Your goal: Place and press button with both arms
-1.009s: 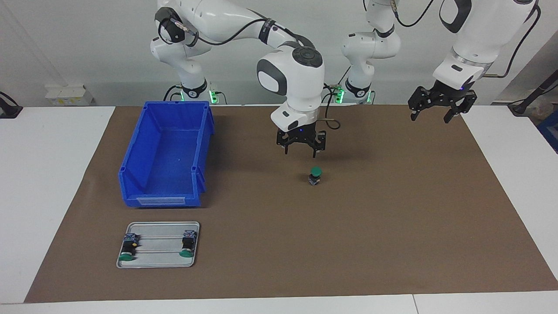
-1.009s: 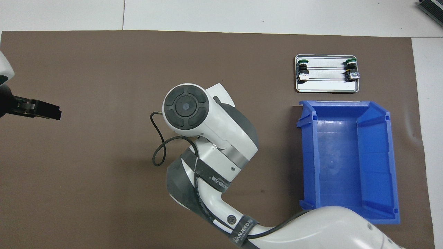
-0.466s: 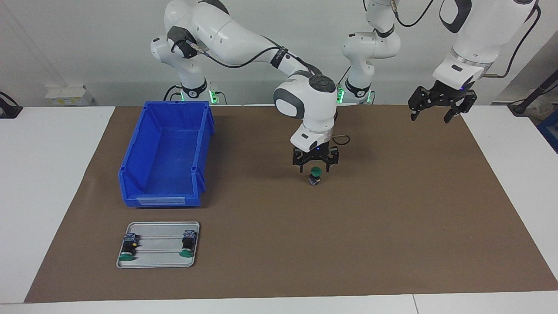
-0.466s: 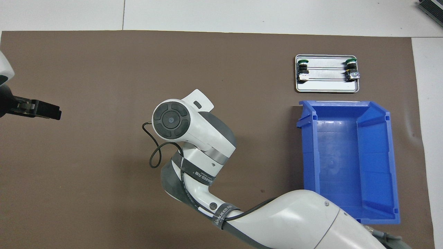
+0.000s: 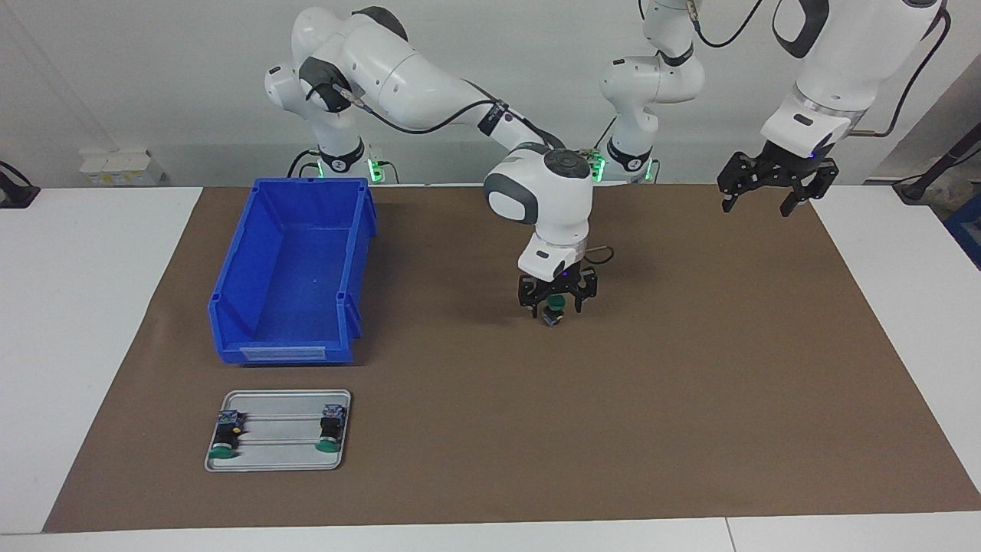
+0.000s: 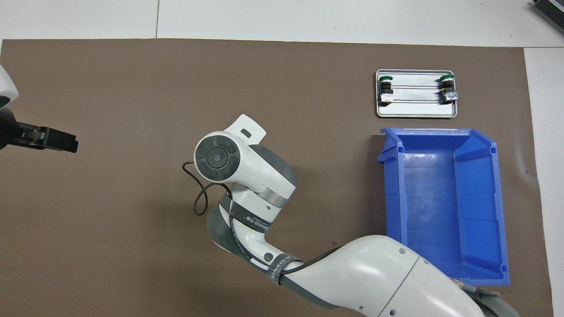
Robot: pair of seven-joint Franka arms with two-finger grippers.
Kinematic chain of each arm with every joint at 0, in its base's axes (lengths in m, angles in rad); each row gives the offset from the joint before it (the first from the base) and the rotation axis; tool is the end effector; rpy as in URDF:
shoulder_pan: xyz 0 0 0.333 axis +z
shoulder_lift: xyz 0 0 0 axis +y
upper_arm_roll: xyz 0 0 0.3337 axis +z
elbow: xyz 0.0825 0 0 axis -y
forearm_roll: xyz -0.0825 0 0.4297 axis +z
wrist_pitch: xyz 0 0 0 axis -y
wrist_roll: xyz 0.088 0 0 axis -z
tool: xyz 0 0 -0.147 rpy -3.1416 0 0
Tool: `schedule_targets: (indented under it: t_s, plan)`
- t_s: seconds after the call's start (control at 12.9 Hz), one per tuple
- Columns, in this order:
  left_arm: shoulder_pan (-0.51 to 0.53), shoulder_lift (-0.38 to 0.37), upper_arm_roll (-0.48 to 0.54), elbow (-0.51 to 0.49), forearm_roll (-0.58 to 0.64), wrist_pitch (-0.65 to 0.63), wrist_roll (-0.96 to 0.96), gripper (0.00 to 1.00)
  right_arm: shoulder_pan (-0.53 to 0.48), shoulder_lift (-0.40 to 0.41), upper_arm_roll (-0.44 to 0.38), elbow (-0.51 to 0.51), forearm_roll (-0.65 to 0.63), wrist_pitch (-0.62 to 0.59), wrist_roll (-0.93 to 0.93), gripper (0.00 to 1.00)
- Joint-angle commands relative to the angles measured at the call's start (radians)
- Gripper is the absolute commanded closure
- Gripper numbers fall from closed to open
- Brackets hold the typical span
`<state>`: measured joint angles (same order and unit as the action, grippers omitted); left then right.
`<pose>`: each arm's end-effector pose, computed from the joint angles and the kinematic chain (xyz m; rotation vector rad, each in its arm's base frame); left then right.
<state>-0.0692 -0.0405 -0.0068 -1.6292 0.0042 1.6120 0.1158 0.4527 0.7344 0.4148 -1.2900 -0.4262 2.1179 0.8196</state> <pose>0.5898 -0.0444 0.5997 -3.1220 0.3005 -0.0364 0.6034 0.5460 0.3069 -3.0827 -0.1924 -0.2908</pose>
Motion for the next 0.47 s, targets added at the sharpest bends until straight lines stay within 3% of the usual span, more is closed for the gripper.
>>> schedule_targets:
  t_s: [0.0,0.39]
  plan:
    - [0.009,-0.027,-0.007,-0.029,0.007,-0.003,0.001,0.00,-0.012,-0.001,0.015,-0.020,-0.019,0.007,-0.050,0.07]
    - [0.009,-0.027,-0.007,-0.029,0.007,-0.003,0.001,0.00,-0.011,-0.004,0.016,-0.055,-0.009,0.025,-0.094,0.14]
